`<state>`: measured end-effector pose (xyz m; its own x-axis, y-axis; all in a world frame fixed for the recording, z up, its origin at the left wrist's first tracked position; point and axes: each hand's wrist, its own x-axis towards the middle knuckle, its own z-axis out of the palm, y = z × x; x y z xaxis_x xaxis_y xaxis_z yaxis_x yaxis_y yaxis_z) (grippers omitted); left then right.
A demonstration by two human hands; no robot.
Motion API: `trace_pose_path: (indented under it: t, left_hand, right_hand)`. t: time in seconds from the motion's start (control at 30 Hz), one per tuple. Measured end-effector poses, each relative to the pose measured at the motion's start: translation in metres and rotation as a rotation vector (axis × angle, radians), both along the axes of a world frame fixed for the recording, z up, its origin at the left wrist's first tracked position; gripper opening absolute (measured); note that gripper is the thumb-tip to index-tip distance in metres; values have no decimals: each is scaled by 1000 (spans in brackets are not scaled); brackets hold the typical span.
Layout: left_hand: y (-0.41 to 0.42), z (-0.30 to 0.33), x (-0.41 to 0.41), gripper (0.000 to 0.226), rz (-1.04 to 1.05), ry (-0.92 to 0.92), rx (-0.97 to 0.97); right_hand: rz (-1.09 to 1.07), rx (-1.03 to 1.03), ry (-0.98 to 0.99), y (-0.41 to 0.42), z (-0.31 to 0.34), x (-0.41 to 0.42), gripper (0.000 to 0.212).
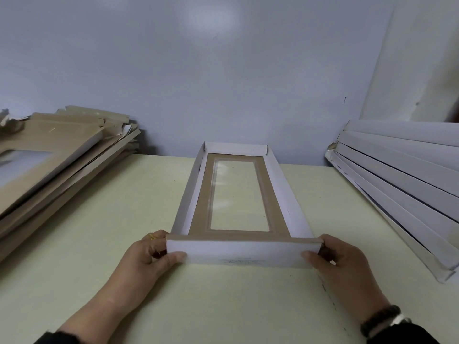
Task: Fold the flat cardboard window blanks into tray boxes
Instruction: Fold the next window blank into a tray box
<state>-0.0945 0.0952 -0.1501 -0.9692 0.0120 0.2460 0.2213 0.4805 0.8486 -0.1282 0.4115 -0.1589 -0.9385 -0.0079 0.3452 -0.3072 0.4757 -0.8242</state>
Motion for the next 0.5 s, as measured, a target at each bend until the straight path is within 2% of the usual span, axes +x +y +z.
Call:
trace_pose_path:
  t: [0.13, 0.23, 0.33, 0.43, 0.5]
  left_hand:
    - [7, -4, -4, 21, 134, 53, -6]
    - [13, -9, -5, 38, 241, 86, 38]
    - [15, -9, -3, 46, 283, 113, -43]
    - [12, -9, -1, 53, 220, 154, -215]
    - [10, -9, -1, 47, 175, 190, -358]
  right_hand:
    - [-44, -100, -10, -3, -2, -3, 36]
    - [-92, -89, 9, -4, -5, -3, 40]
    - [-72, 58, 76, -5, -3, 0, 39]
    - [-17, 247, 163, -6, 2, 5, 36]
    - [16, 324, 152, -6, 2, 6, 30]
